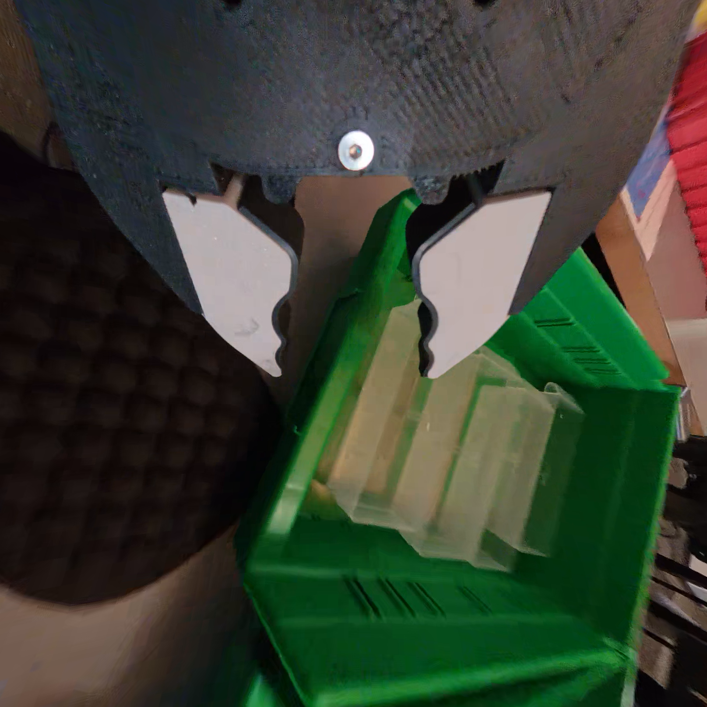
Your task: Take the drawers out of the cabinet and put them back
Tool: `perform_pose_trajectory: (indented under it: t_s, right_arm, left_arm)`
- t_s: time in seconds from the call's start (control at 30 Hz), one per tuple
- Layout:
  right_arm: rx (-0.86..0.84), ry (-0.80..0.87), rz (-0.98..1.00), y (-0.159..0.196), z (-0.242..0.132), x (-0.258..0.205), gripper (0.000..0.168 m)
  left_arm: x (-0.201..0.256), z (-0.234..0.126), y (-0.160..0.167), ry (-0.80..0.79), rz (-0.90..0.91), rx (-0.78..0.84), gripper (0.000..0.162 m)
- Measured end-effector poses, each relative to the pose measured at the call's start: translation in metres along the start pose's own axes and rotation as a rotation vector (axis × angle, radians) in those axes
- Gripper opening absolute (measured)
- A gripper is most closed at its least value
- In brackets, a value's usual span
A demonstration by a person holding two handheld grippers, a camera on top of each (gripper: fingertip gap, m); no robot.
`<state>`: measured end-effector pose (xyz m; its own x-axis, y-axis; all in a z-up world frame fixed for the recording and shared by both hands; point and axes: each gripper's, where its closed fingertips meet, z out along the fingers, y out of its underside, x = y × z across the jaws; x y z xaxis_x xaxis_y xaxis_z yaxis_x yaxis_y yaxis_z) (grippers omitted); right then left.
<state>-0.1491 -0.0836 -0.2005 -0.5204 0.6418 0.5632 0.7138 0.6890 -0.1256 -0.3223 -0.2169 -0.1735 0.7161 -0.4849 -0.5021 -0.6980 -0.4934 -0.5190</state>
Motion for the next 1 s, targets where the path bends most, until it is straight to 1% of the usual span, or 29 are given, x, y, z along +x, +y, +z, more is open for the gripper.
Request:
perform_pose_trajectory:
  t_s: [0.07,0.17,0.3,0.43,0.5,0.57,0.67,0.77,0.87,1.0]
  right_arm:
    - [0.057,-0.051,0.026,-0.002,-0.029,-0.009,0.029]
    - [0.141,-0.137,0.044,-0.001,-0.079,-0.026,0.029]
    - [0.245,-0.234,0.079,0.008,-0.153,-0.056,0.030]
    - [0.311,-0.274,0.196,0.031,-0.226,-0.083,0.029]
    - [0.323,-0.279,0.272,0.047,-0.254,-0.098,0.030]
    - [0.299,-0.251,0.333,0.066,-0.274,-0.111,0.030]
    - [0.196,-0.170,0.422,0.100,-0.293,-0.128,0.030]
    - [0.036,-0.060,0.521,0.140,-0.295,-0.135,0.030]
    - [-0.137,0.029,0.606,0.188,-0.279,-0.132,0.030]
    - [-0.347,0.071,0.679,0.263,-0.241,-0.129,0.031]
  left_arm:
    - [0.001,0.015,0.010,0.010,0.078,-0.102,0.065]
    - [0.001,0.029,0.012,0.034,0.145,-0.162,0.061]
    - [0.006,0.036,0.006,0.069,0.196,-0.161,0.051]
    - [0.008,0.041,0.001,0.067,0.232,-0.147,0.044]
    - [0.008,0.043,-0.002,0.063,0.246,-0.136,0.040]
    - [0.010,0.047,-0.006,0.062,0.262,-0.123,0.035]
    - [0.014,0.052,-0.015,0.061,0.283,-0.107,0.031]
    - [0.016,0.058,-0.025,0.064,0.277,-0.088,0.031]
    - [0.018,0.063,-0.034,0.071,0.282,-0.076,0.031]
    - [0.018,0.069,-0.043,0.059,0.293,-0.077,0.031]
